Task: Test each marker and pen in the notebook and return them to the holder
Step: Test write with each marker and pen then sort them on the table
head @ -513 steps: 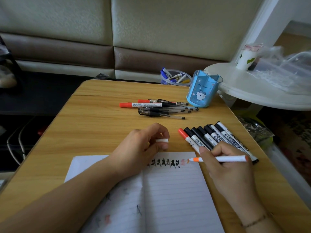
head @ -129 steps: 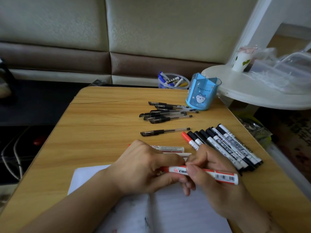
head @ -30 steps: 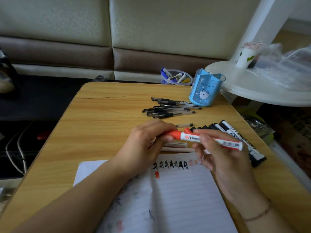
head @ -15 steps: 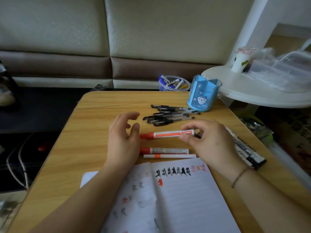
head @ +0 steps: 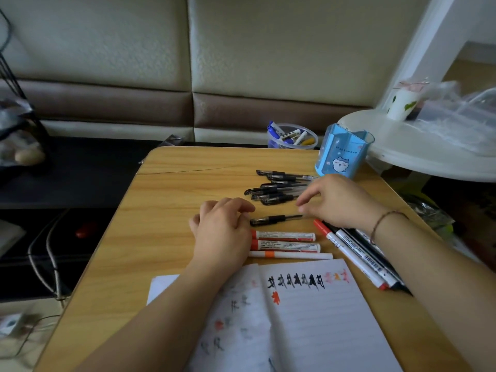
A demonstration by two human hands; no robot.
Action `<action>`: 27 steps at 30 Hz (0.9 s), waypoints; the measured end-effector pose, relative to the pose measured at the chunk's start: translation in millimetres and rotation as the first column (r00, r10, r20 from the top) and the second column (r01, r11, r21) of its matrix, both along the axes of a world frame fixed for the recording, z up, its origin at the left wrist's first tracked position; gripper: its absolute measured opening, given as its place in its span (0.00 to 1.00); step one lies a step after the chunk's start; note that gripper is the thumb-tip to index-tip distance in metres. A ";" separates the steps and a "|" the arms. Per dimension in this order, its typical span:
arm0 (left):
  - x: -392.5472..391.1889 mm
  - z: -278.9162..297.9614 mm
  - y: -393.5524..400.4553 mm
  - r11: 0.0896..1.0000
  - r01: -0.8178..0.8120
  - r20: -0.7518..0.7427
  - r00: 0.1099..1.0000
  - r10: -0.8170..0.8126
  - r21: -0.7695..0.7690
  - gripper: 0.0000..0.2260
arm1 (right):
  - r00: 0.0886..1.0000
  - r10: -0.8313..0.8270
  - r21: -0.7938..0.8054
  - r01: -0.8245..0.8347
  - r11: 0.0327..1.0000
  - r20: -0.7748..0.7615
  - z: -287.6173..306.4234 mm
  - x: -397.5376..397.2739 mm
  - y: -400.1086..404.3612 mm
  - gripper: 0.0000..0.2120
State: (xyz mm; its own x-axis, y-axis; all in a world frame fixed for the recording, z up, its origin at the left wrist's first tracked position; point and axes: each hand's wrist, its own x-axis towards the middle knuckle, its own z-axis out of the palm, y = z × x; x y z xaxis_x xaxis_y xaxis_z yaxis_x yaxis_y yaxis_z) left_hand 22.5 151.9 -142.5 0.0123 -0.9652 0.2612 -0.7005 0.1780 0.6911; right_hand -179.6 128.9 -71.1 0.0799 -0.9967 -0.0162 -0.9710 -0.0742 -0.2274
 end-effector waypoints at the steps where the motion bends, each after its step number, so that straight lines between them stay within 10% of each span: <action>1: -0.1 -0.2 0.2 1.000 -0.006 -0.003 1.000 0.006 -0.004 0.10 | 0.999 0.031 0.048 -0.030 0.998 -0.028 2.1 4.6 -2.7 0.08; 13: -1.6 -8.2 0.9 0.973 0.018 0.098 0.995 0.005 -0.232 0.09 | 0.974 0.181 -0.187 -0.204 0.961 -0.136 9.3 42.1 10.7 0.05; 17: -5.9 -6.8 3.0 0.934 0.084 0.057 0.996 -0.068 -0.348 0.13 | 0.954 0.171 -0.230 -0.115 0.966 0.245 21.8 30.9 29.7 0.05; 25: -4.0 5.4 10.3 0.828 0.291 -0.042 0.935 -0.353 -0.479 0.10 | 0.277 0.097 -0.098 -0.012 0.995 0.956 8.7 28.3 57.3 0.07; 27: -4.7 3.2 11.6 0.804 0.359 0.035 0.920 -0.390 -0.474 0.09 | 0.270 0.099 -0.084 -0.064 0.994 0.958 -5.4 36.9 61.4 0.06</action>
